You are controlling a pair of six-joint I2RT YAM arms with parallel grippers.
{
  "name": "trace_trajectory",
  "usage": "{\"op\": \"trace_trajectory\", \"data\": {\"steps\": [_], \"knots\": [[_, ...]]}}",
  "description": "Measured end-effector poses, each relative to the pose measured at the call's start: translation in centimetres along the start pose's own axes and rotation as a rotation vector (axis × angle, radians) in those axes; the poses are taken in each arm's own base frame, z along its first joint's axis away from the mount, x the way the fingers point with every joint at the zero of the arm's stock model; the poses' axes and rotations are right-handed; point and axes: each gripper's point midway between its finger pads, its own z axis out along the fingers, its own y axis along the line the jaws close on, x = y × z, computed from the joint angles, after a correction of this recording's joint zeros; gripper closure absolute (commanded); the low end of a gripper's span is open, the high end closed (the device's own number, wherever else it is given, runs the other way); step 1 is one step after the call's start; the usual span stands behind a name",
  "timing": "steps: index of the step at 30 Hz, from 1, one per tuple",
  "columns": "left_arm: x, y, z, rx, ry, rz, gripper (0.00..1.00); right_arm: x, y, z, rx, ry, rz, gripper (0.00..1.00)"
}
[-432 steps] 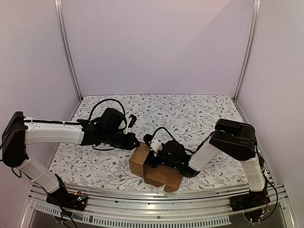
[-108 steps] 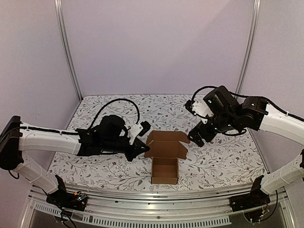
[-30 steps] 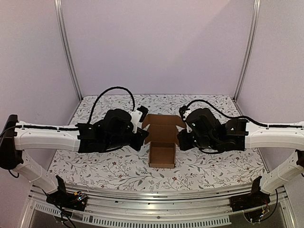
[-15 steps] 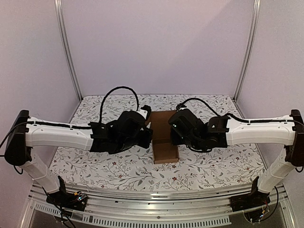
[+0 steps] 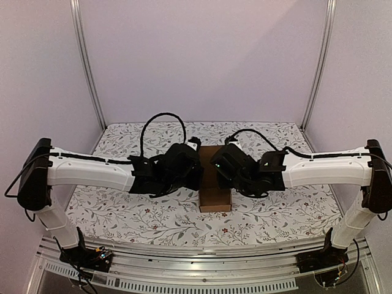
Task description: Fold the paper box
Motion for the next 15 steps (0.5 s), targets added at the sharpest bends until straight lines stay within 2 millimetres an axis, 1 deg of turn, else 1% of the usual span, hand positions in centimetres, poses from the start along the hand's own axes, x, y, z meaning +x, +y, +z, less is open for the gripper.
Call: {"op": "trace_trajectory", "data": {"steps": [5, 15], "knots": [[0.50, -0.57, 0.49, 0.024, 0.014, -0.007, 1.00, 0.24, -0.05, 0.23, 0.009, 0.006, -0.001, 1.00], [0.81, -0.74, 0.30, 0.050, 0.014, -0.023, 0.99, 0.48, -0.29, 0.37, 0.019, 0.005, 0.006, 1.00]]}}
